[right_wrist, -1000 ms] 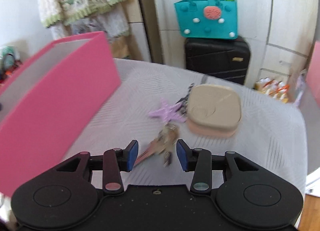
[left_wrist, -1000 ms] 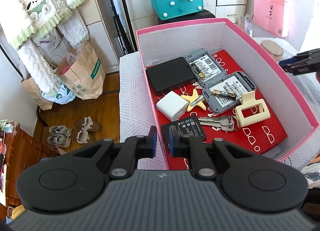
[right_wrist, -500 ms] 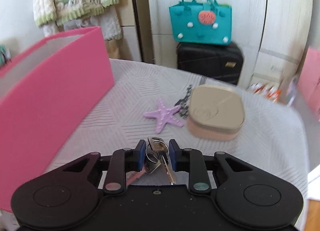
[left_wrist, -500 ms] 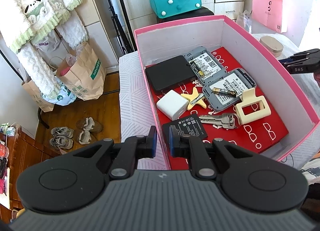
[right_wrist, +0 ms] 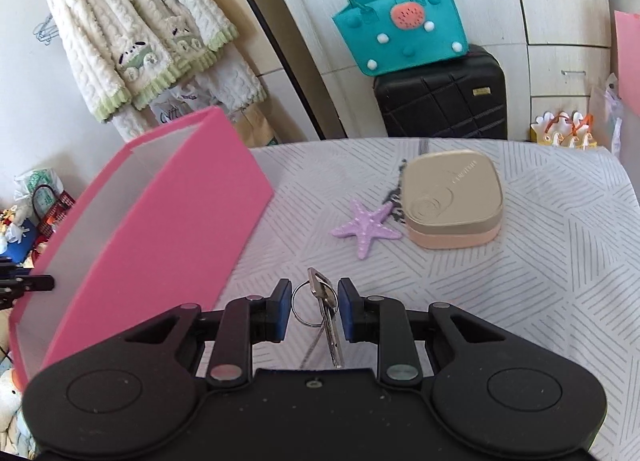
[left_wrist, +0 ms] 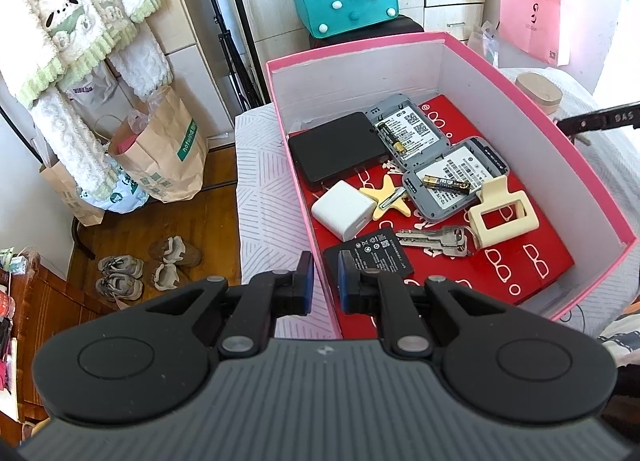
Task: Organize rigid objects
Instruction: 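Carry the keys into the box beside the hair clip, open right tool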
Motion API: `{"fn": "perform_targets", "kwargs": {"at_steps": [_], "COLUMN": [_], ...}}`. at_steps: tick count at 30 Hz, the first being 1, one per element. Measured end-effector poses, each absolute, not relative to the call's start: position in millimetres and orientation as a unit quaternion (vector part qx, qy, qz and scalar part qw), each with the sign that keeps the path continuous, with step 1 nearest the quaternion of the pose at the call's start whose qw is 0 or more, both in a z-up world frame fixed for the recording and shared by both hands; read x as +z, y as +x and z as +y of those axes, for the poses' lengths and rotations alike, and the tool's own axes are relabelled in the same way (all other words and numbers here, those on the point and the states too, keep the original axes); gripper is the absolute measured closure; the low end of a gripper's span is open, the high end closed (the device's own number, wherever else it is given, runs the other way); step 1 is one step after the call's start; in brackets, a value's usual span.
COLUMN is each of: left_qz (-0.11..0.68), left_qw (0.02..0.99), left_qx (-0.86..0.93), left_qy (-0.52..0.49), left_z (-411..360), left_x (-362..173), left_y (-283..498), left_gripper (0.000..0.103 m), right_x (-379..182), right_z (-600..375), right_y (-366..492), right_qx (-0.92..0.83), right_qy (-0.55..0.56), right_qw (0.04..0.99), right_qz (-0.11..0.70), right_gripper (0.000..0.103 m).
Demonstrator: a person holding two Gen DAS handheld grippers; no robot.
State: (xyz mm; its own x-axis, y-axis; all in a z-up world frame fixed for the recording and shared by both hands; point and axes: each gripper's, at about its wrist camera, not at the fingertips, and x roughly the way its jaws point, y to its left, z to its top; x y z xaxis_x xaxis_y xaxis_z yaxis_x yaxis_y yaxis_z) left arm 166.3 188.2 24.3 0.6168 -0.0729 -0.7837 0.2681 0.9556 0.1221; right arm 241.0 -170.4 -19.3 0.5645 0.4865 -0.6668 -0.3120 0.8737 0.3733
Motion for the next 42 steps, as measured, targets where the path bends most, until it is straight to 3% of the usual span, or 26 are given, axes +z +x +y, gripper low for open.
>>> {"fn": "perform_targets", "kwargs": {"at_steps": [22, 34, 37, 38, 42], "left_qz": [0.427, 0.432, 0.431, 0.43, 0.43], "left_qw": [0.889, 0.886, 0.887, 0.887, 0.888], "left_qx": [-0.114, -0.118, -0.117, -0.117, -0.12], "left_qy": [0.123, 0.123, 0.119, 0.117, 0.111], "left_z": [194, 194, 195, 196, 199], "left_x": [27, 30, 30, 30, 29], "left_y": [163, 162, 162, 162, 160], "left_gripper": [0.092, 0.092, 0.092, 0.092, 0.092], "right_x": [111, 55, 43, 41, 40], "right_z": [-53, 55, 63, 63, 50], "right_y": [215, 224, 223, 221, 215], "right_qx": [0.378, 0.47, 0.477, 0.481, 0.471], "right_qy": [0.031, 0.002, 0.004, 0.001, -0.005], "right_qw": [0.868, 0.781, 0.764, 0.761, 0.766], "right_qz": [0.319, 0.413, 0.434, 0.434, 0.437], "right_gripper": [0.074, 0.074, 0.075, 0.081, 0.081]}}
